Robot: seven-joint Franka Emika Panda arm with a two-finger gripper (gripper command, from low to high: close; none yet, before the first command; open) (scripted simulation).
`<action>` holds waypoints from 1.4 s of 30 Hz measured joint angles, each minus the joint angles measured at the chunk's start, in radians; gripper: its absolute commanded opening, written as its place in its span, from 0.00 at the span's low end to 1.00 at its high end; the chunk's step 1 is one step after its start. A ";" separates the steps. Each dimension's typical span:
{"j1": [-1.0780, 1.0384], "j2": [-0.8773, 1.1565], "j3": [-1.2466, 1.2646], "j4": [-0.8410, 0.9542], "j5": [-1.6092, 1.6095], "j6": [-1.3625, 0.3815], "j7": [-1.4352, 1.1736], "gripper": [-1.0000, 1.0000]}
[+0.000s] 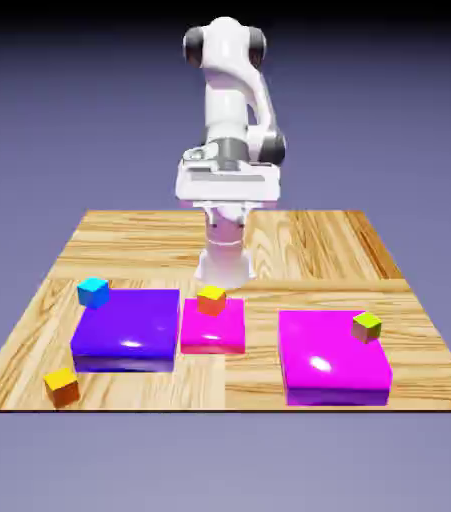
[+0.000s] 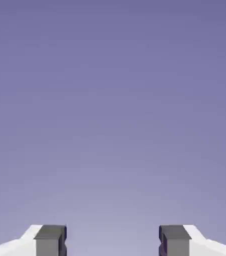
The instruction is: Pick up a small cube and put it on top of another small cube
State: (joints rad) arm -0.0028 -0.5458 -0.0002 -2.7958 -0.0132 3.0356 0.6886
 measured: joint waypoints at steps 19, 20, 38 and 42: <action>-0.233 0.381 -0.003 0.224 -0.207 -0.022 -0.826 0.50; -0.245 0.401 -0.003 0.236 -0.218 -0.024 -0.870 0.50; -0.466 0.762 -0.006 0.448 -0.414 -0.045 -1.653 0.50; -0.515 0.843 -0.006 0.495 -0.457 -0.050 -1.827 0.50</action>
State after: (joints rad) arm -0.5174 0.2969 -0.0066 -2.3004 -0.4706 2.9859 -1.1380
